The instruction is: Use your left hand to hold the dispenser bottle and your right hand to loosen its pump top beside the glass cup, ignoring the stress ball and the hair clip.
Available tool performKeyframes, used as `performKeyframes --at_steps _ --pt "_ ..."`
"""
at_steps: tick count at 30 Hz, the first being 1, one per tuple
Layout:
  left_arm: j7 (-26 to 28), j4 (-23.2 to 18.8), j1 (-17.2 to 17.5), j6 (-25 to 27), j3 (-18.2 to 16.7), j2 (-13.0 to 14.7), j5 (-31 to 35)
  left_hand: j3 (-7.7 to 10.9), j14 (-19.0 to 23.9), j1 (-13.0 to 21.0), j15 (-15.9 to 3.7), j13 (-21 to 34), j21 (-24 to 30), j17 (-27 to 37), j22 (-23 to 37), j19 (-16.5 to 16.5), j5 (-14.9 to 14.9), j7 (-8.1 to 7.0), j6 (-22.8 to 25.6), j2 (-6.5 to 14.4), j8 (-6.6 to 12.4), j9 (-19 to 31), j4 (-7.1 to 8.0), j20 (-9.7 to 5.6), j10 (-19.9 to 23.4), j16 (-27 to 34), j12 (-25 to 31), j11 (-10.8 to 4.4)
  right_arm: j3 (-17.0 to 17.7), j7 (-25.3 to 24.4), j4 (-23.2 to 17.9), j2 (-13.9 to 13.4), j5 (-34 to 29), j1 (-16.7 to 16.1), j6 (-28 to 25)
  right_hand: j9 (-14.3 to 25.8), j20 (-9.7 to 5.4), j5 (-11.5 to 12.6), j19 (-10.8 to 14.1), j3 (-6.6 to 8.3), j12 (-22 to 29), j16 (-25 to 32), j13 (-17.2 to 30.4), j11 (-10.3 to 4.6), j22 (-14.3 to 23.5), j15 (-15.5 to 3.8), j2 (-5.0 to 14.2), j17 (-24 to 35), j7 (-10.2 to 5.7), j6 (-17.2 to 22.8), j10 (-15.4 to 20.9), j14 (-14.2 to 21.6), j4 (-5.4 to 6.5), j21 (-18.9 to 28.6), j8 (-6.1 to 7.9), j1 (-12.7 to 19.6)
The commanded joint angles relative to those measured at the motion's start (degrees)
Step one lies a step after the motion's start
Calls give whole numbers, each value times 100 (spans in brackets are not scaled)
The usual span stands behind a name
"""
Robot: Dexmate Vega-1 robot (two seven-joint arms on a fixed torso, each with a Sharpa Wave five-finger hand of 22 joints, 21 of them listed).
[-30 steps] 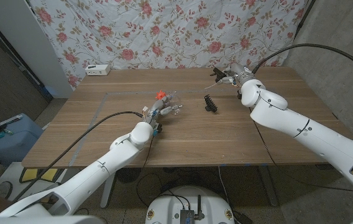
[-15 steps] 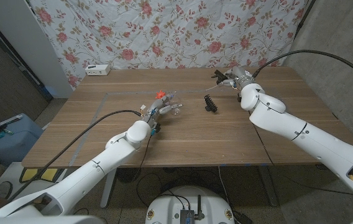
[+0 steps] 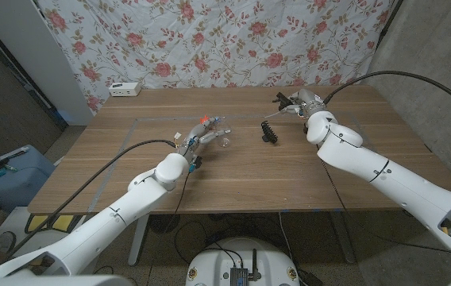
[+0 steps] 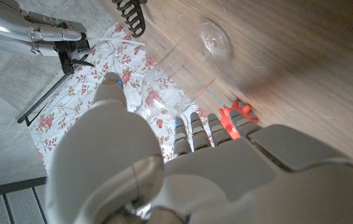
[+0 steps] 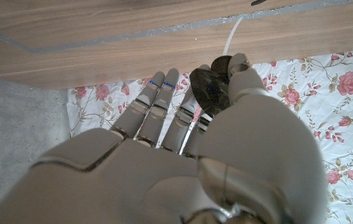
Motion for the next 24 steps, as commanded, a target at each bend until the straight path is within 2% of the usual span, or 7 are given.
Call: performKeyframes --at_steps 1,12,24 --pt "111 -136 214 -457 -235 63 -237 -12 -23 -42 -16 -3 18 17 19 -34 27 37 -10 8 25 7 22 42 -20 8 28 -1 80 -320 362 257 131 -169 81 12 -112 28 -4 -31 -40 -16 35 -2 17 -842 23 19 119 513 -22 31 -3 1 7 -1" --pt "132 -89 392 -872 -445 57 -402 -29 -20 -114 -19 -5 36 18 20 -31 36 64 19 69 46 7 69 9 -21 26 44 -13 152 -720 733 456 224 -305 402 12 -107 27 -5 -41 -57 -24 37 -6 17 -845 31 25 125 496 -46 23 1 2 -7 -4" --pt "174 294 420 -1416 -565 -225 -601 -30 104 -265 -60 -7 87 18 23 62 50 88 109 290 81 8 190 -73 130 79 121 -53 267 -1004 1014 647 397 -412 541 11 -117 23 -3 -59 -94 -38 38 44 17 -833 31 29 141 447 -108 13 5 5 -37 -10"
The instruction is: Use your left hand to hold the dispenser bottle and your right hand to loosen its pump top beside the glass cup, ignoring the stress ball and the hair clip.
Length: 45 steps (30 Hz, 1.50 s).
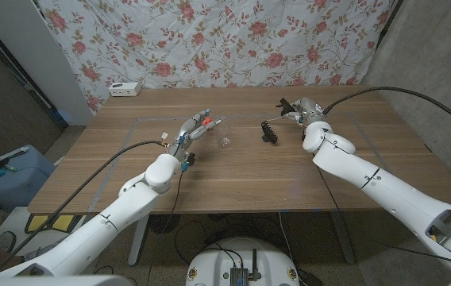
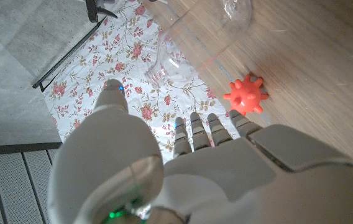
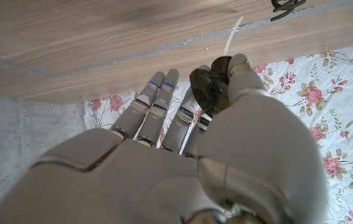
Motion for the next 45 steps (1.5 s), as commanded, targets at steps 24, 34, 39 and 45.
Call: performKeyframes --at_steps 24,34,39,45 --pt "5 768 -140 -838 -90 -495 -196 25 244 -96 -73 -12 64 7 21 131 23 73 195 237 74 4 95 -67 278 66 131 -66 2 17 289 52 524 -115 175 9 237 75 -406 -110 -355 -307 132 69 14 -625 -168 -1 144 -696 -1231 -634 28 -63 -246 -213" --pt "-113 1012 -190 -1060 -97 -621 -352 22 218 -100 -59 -13 62 6 21 145 16 74 183 268 58 3 92 -67 249 40 111 -41 53 144 214 -109 661 -188 526 22 425 132 -739 -281 -418 -367 163 218 15 -298 -476 -7 270 -1696 -2299 -1327 110 -53 -252 -594" --pt "-201 1131 -234 -1144 -121 -646 -444 14 200 -117 -52 -13 60 6 21 147 9 85 174 279 51 3 98 -76 240 30 105 -43 89 164 221 -133 707 -212 742 31 506 182 -919 -358 -423 -361 148 260 16 -181 -580 -7 341 -2254 -2876 -1747 169 -56 -244 -827" --pt "-408 1365 -338 -1314 -130 -662 -555 2 184 -152 -47 -12 57 7 22 149 -4 86 169 303 46 4 115 -71 219 22 93 -46 96 167 268 -91 711 -183 906 34 468 209 -1063 -431 -421 -378 127 372 15 -66 -656 -17 385 -2491 -3214 -2077 217 -65 -209 -1013"
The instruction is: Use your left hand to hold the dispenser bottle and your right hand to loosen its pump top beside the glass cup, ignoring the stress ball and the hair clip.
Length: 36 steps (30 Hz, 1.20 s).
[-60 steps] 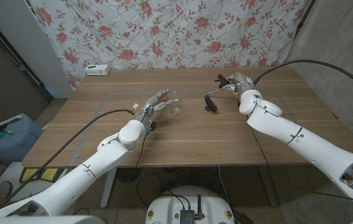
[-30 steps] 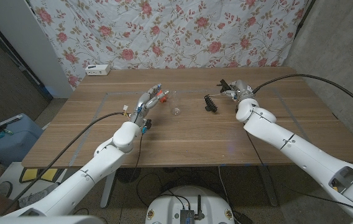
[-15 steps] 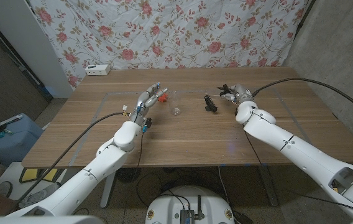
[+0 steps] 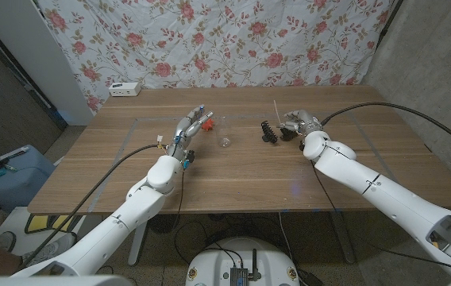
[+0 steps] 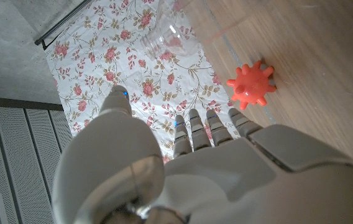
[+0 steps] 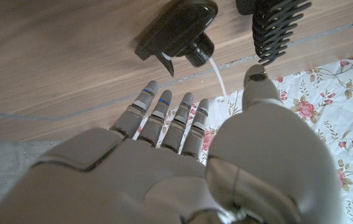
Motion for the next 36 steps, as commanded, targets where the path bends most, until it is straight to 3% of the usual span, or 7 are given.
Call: performKeyframes --at_steps 1,4,5,13,18,29,36 --pt "-306 379 -154 -289 -35 -67 -230 -7 -11 -24 43 15 18 16 22 26 -5 25 3 50 7 4 48 9 -18 -23 -13 -1 62 38 28 -12 84 -13 374 29 -16 41 -113 -66 -11 10 -5 51 15 -201 -37 -5 14 -153 -210 -185 57 -29 33 -165" --pt "-429 540 -212 -427 -45 -95 -304 -10 -19 -56 56 16 20 20 23 34 -14 32 1 86 5 5 71 10 -31 -24 -19 5 92 50 26 5 123 -21 438 25 -157 75 -200 -110 17 41 -37 98 14 -170 -57 -18 -60 -374 -354 -307 89 -21 29 -289" --pt "-482 602 -235 -478 -47 -107 -335 -10 -21 -68 56 16 21 22 23 39 -16 32 2 101 5 5 80 4 -32 -23 -19 5 99 51 23 5 129 -25 471 22 -176 82 -210 -131 19 31 -46 109 14 -155 -69 -21 20 -413 -391 -378 104 -16 35 -337" --pt "-825 954 -372 -739 -63 -153 -541 -23 -69 -193 53 18 27 30 26 66 -51 38 -14 223 -2 8 168 2 -72 -31 -36 31 230 39 17 13 244 -109 856 -8 -286 121 -320 -289 6 24 -109 153 12 -120 -111 -27 98 -833 -675 -709 241 -10 -3 -702" --pt "-975 1092 -431 -845 -78 -178 -647 -27 -89 -222 53 18 40 25 27 108 -70 43 -20 253 -4 9 184 0 -101 -39 -46 33 404 -117 24 64 357 -272 1227 -25 -393 146 -364 -375 21 52 -151 228 11 -141 14 -13 122 -1010 -800 -869 425 -1 16 -1043" --pt "-1138 1233 -495 -1008 -87 -216 -737 -11 -102 -346 70 19 44 35 28 155 -117 74 -23 427 -4 10 284 -51 -114 -30 -47 28 759 -295 131 118 664 -639 2178 -51 -615 146 -314 -462 32 86 -198 237 7 -168 206 1 259 -1117 -909 -971 652 26 40 -1439" --pt "-1425 1507 -624 -1146 -42 -268 -831 -5 -103 -370 62 18 43 29 28 170 -141 72 -24 473 -5 9 298 -81 -110 -31 -44 33 871 -335 316 181 792 -765 2636 -61 -700 149 -248 -486 28 94 -211 242 7 -181 238 -3 266 -1152 -953 -978 697 46 42 -1527"
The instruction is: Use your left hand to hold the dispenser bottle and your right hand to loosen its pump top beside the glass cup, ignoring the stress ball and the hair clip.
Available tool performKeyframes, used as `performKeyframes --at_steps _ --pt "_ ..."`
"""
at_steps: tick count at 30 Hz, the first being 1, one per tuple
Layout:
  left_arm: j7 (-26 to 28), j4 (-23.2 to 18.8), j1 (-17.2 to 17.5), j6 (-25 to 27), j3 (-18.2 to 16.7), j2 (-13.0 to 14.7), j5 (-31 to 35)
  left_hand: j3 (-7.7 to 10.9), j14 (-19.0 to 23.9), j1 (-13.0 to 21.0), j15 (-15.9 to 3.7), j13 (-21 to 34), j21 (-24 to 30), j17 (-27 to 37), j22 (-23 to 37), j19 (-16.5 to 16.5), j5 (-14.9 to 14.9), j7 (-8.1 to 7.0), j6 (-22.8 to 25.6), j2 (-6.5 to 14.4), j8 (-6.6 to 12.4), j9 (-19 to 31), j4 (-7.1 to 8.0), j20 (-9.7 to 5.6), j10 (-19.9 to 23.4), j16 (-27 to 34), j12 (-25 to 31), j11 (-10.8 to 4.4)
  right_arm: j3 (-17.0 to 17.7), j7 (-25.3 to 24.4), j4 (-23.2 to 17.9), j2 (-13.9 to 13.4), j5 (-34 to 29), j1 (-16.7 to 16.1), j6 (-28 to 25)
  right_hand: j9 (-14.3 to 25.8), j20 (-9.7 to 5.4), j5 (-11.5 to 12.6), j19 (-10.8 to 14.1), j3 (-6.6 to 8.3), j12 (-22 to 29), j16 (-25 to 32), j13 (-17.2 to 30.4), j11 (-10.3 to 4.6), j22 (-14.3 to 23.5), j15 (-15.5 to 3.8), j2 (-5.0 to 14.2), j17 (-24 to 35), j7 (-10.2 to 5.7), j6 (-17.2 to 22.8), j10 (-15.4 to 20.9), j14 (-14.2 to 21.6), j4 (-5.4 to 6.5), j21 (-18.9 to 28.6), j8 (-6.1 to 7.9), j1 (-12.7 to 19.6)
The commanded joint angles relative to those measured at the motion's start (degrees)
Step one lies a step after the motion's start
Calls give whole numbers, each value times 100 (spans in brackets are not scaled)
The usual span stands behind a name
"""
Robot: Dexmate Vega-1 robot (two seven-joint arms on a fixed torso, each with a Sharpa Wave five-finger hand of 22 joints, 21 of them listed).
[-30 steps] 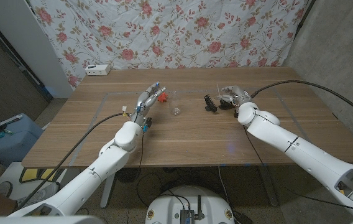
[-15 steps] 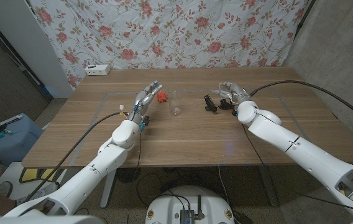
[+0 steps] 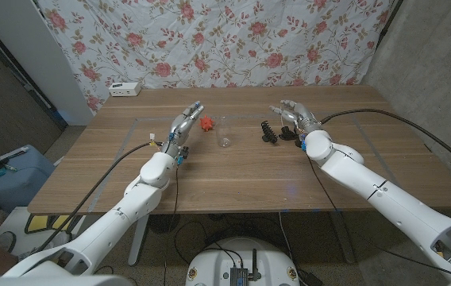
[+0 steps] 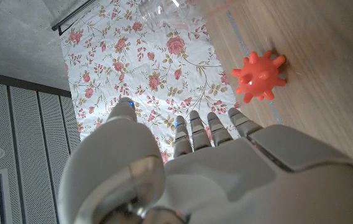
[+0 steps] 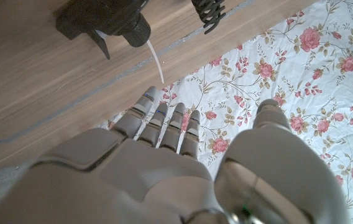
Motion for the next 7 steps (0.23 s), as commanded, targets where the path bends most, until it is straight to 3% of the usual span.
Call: performKeyframes --at_steps 1,7 --pt "-364 331 -156 -210 37 -64 -148 18 -7 13 -10 17 23 19 11 11 -33 34 19 92 -4 9 22 -43 -14 -3 1 3 288 -124 239 95 249 -299 857 8 -304 31 57 18 29 25 10 8 7 -233 2 8 3 -12 -47 -33 51 47 40 -40" --pt "-299 131 -19 8 35 -55 -267 25 -6 1 -9 16 21 15 10 22 -52 46 31 125 0 8 27 -42 -12 -4 3 6 408 -7 412 105 443 -330 1148 3 -308 37 72 25 40 37 3 19 7 -239 44 4 6 0 -36 -11 66 49 52 -59"
